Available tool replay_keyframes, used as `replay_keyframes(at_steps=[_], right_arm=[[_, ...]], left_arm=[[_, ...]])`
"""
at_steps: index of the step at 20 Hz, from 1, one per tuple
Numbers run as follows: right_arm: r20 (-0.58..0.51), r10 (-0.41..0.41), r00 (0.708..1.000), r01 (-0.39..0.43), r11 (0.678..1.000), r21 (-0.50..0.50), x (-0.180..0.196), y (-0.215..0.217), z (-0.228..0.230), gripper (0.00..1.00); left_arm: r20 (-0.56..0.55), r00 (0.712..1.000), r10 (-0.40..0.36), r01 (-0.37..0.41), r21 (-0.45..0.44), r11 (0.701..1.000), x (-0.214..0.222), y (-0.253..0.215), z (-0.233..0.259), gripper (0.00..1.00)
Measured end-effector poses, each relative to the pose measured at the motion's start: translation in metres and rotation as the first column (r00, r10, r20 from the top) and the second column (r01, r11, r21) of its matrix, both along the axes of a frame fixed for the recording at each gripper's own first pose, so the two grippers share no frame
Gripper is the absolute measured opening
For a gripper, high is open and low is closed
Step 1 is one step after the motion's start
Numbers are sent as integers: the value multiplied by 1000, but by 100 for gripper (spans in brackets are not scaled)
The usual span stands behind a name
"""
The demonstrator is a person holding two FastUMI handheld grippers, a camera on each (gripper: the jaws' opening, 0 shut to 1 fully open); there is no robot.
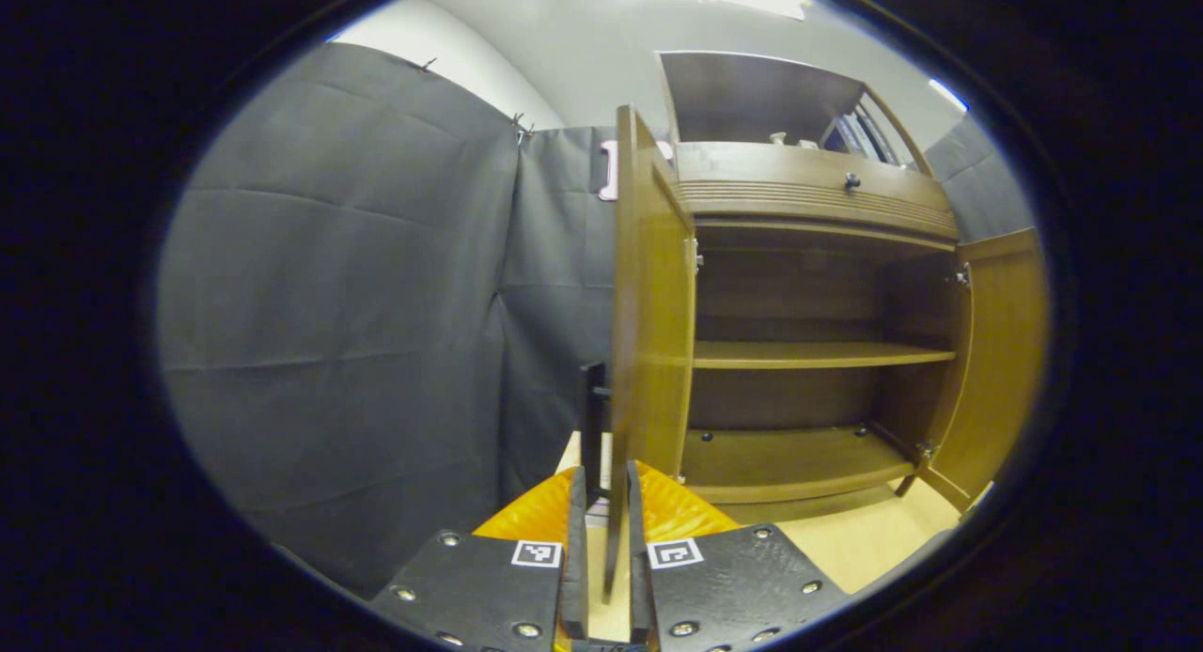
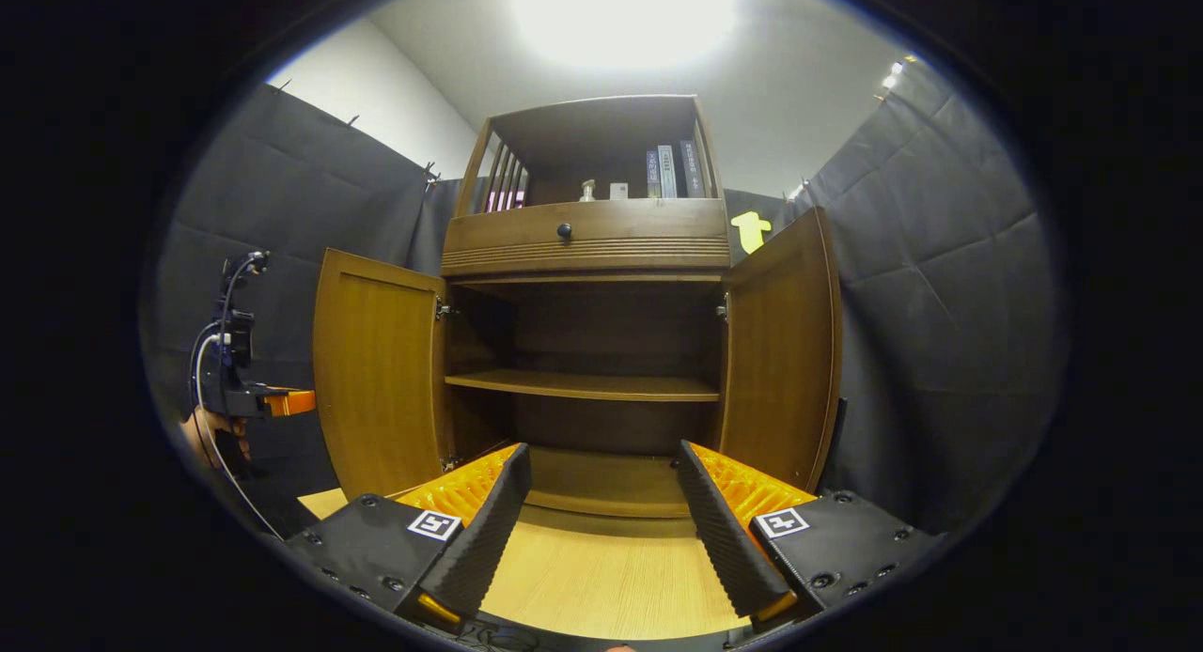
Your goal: Open the right door of the double-door shoe cabinet with the right hand, and open the left door with the left hand.
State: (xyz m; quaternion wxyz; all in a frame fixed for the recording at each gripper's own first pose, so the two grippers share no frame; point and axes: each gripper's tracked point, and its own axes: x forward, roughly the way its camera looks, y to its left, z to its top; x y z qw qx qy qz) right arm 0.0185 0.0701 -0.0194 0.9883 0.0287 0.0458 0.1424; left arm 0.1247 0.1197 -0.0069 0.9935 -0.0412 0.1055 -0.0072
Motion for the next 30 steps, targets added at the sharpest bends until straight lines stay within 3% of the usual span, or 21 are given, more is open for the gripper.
replay_keyframes(at_steps=[2,3,11,14,15,17,20,21,22,23,24,30], right_arm=[[1,-17,1000,17,1000,-9,-4,-4,0,98],[1,-28,1000,28,1000,-13,-5,-7,1,93],[-9,-83,996,83,996,-22,-11,-27,5,94],[-1,-93,996,93,995,-20,-12,-35,9,94],[-3,-93,996,93,996,-18,-12,-36,9,99],[-13,-91,996,91,996,-12,-15,-39,7,94],[-10,-94,996,94,996,-7,-22,-49,7,94],[-10,-94,996,94,996,-6,-25,-54,7,99],[-9,-95,995,95,996,-4,-28,-58,6,95],[-15,-96,995,96,995,2,-30,-61,6,99],[-17,-97,995,97,995,11,-33,-65,7,94],[-16,-111,994,112,993,32,-47,-83,11,99]], left_arm=[[13,1000,0,0,8,1000,-9,8,3,18],[16,1000,-8,8,8,1000,-14,7,6,17],[55,997,-54,55,-15,998,-61,-13,27,20],[75,995,-73,74,-9,997,-78,-22,33,21],[77,994,-76,77,-9,997,-84,-25,34,21],[82,993,-82,84,-21,996,-97,-31,37,21],[112,990,-89,91,-11,996,-115,-40,46,21],[118,988,-96,97,-4,995,-122,-44,51,21],[127,987,-98,98,0,995,-129,-46,55,21],[131,986,-101,101,1,995,-136,-49,59,21],[133,986,-103,103,3,995,-144,-51,62,21],[147,983,-108,106,24,994,-179,-69,76,21]])
